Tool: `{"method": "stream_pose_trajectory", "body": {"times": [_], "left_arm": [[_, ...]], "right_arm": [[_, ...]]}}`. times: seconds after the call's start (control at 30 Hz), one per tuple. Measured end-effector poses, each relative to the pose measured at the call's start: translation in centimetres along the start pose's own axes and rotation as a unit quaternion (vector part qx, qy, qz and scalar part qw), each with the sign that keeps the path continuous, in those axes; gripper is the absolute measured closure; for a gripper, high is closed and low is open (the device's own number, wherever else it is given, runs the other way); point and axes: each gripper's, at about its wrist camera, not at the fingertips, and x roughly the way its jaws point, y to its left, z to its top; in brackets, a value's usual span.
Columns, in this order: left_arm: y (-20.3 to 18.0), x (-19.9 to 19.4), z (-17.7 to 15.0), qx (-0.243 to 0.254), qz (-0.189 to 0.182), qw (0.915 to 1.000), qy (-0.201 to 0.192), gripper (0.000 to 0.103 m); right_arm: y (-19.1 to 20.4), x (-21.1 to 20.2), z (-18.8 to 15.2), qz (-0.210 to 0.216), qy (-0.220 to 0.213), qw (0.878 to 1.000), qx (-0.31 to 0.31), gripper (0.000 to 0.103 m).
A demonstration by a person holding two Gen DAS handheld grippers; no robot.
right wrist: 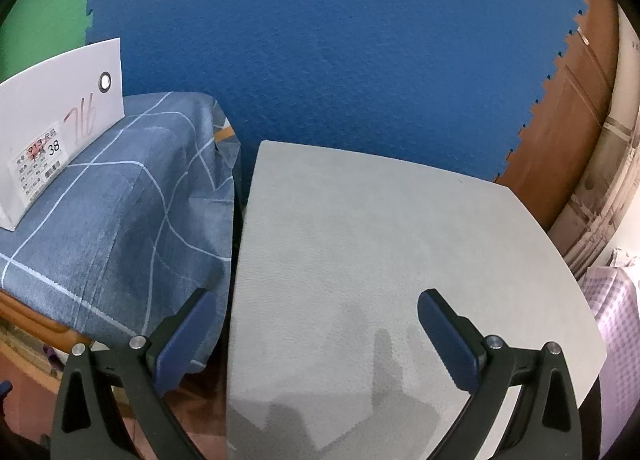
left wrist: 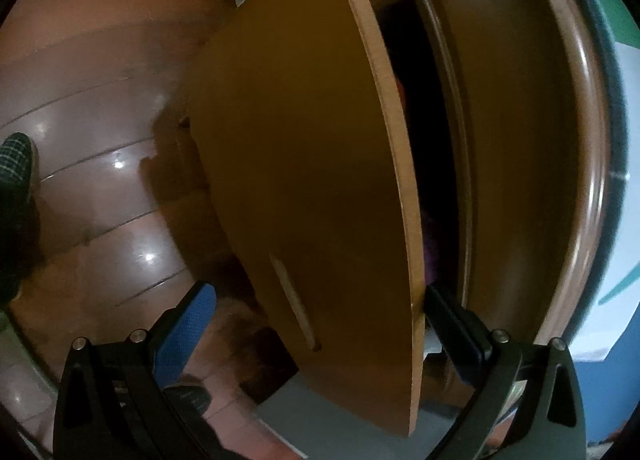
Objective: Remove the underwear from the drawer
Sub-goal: 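Hook the left tool on the drawer front and pull it open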
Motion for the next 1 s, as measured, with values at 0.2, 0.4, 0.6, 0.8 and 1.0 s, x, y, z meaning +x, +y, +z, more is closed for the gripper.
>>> {"method": "stream_pose_trajectory", "body": {"times": [0.2,0.4,0.6,0.8,1.0], "left_arm": [[0.8,-1.1,-1.0,0.001,0.014,0.9997,0.020,0.000],[1.2,-1.9,-1.7,0.008,0.026,0.9995,0.018,0.000],[1.3,-2.9,-2.0,0.016,0.035,0.9991,0.015,0.000],[1.8,-3.6,-3.0,0.025,0.041,0.9987,0.019,0.000],[1.3,-4.3,-2.5,0.032,0.051,0.9979,0.026,0.000]], "right_arm": [[0.1,-1.0,-0.2,0.000,-0.002,1.000,-0.002,0.000],[0.8,-5.6,0.2,0.023,-0.032,0.999,-0.003,0.000],[2.4,-11.1,0.6,0.059,-0.070,0.996,-0.013,0.000],[5.2,-14.8,-0.2,0.100,-0.081,0.991,-0.030,0.000],[8.1,-17.0,-1.5,0.137,-0.074,0.987,-0.048,0.000]]}}
